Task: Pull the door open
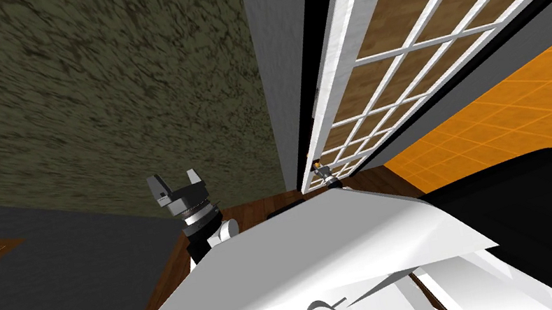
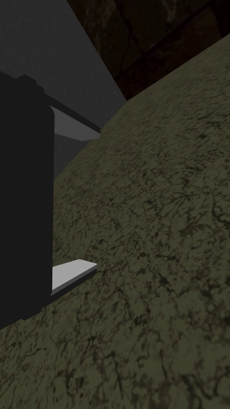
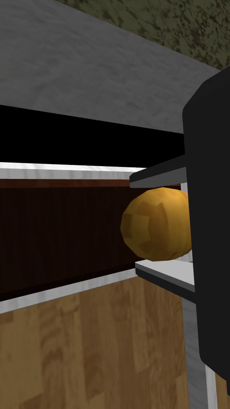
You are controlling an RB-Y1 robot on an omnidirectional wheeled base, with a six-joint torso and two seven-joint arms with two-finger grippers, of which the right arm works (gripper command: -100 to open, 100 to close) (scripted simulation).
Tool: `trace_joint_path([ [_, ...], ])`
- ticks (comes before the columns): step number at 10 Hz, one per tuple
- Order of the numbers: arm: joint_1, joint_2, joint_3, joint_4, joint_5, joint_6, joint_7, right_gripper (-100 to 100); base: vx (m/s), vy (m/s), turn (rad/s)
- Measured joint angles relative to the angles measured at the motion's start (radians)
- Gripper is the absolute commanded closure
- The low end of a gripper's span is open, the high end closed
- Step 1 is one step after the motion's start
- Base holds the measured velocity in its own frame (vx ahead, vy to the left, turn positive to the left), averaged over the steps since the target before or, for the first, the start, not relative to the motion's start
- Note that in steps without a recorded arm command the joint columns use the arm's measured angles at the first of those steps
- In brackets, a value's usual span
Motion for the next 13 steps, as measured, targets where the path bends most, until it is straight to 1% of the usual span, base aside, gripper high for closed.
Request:
trace_joint_path([
  [3, 0.002, 0.001, 0.001, 0.002, 0.001, 0.001, 0.000, 100, -0.008, -0.003, 0.012],
  [5, 0.000, -0.001, 0.005, 0.005, -0.010, 0.003, -0.030, 100, -0.025, -0.014, 0.036],
  [10, -0.004, -0.005, 0.023, 0.006, -0.045, 0.007, -0.143, 100, -0.031, -0.013, 0.040],
  [13, -0.010, -0.010, 0.036, 0.012, -0.072, 0.006, -0.222, 100, -0.041, -0.020, 0.050],
])
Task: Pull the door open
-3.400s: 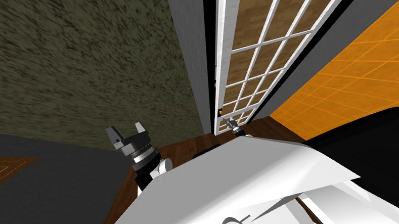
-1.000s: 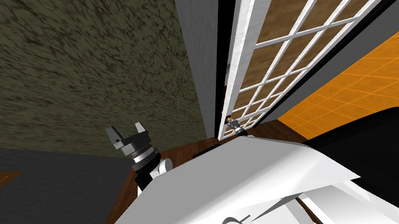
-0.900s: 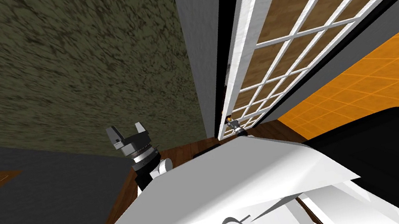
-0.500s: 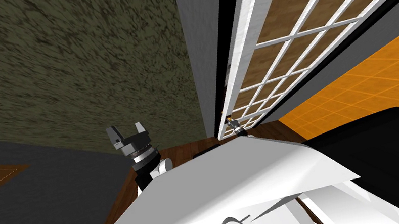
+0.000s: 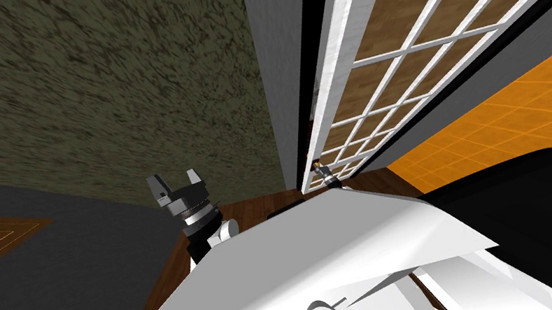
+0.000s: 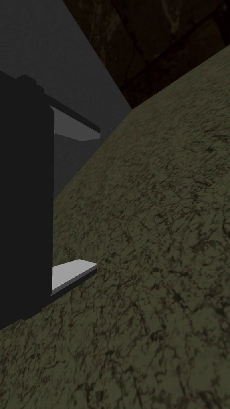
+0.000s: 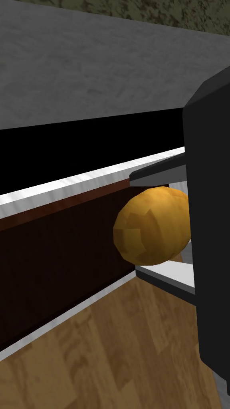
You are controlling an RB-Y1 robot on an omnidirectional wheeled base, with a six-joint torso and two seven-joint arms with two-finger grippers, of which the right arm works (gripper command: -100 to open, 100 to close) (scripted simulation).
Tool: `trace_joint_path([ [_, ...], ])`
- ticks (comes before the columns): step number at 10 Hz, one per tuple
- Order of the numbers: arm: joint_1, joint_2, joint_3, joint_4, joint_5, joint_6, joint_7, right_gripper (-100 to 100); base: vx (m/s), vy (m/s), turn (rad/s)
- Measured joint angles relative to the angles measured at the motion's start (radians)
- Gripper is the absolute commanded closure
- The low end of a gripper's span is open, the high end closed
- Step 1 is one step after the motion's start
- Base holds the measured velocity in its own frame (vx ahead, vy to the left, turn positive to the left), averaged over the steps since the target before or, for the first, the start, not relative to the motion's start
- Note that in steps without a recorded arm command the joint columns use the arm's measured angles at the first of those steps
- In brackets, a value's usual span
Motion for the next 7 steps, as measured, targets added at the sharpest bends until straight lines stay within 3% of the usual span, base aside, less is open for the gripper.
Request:
trace_joint_path([
  [7, -0.011, -0.006, 0.027, 0.009, -0.056, 0.002, -0.165, 100, -0.035, -0.015, 0.042],
])
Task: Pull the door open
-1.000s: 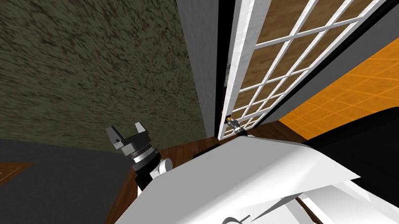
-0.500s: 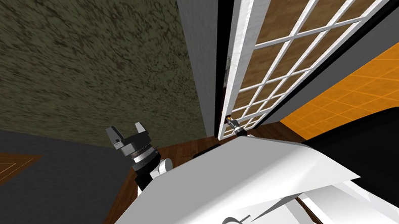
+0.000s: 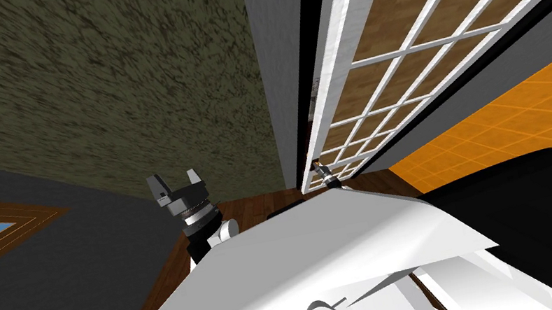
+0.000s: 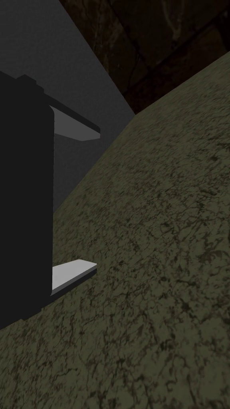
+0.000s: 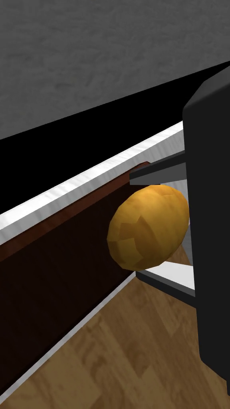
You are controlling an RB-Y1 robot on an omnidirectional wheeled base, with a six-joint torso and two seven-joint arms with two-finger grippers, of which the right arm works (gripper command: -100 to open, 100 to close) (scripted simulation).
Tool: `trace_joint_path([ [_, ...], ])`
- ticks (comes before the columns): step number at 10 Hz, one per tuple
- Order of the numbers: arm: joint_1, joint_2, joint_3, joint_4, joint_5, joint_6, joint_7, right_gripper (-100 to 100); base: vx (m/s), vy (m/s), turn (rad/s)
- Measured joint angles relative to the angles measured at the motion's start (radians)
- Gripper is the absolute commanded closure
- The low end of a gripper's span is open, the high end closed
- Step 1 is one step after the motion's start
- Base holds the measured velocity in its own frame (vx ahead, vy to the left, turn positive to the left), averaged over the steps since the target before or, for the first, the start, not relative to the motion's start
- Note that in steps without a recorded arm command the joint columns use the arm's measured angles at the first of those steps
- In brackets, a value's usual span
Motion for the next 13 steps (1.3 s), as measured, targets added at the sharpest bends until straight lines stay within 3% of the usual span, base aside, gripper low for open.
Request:
trace_joint_path([
  [13, -0.020, -0.017, 0.052, 0.019, -0.110, 0.003, -0.305, 100, -0.037, -0.015, 0.043],
])
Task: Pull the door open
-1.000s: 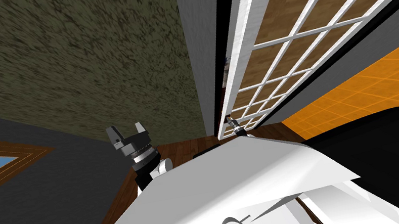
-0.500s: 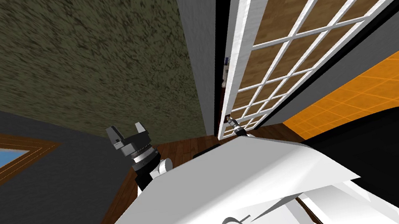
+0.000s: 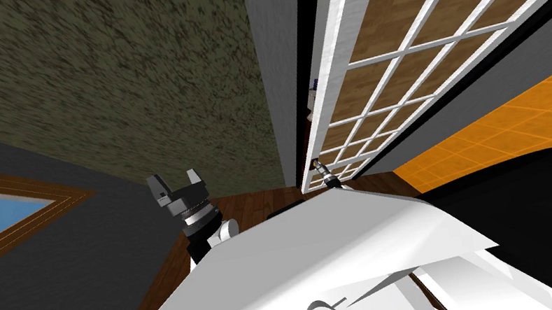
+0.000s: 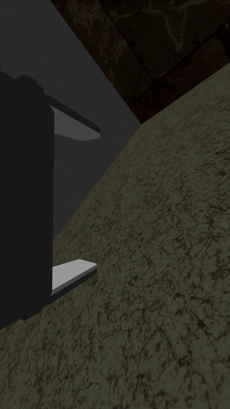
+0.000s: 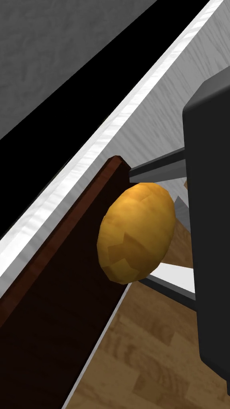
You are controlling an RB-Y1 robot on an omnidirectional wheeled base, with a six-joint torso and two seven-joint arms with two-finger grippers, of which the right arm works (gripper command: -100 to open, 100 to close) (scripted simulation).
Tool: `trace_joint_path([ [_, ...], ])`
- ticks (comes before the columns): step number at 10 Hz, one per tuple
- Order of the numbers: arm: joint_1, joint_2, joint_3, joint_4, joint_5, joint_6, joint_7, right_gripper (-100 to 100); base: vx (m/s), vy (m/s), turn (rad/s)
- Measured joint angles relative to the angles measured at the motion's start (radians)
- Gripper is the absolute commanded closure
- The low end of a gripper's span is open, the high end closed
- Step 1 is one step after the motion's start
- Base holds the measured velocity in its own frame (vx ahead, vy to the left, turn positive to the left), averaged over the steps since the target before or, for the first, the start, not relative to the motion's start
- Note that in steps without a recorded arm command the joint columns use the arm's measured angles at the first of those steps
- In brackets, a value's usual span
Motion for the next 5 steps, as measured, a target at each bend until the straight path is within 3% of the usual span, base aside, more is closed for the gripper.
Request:
trace_joint_path([
  [5, 0.006, -0.002, 0.024, -0.015, -0.046, 0.010, -0.121, 100, -0.037, -0.015, 0.036],
])
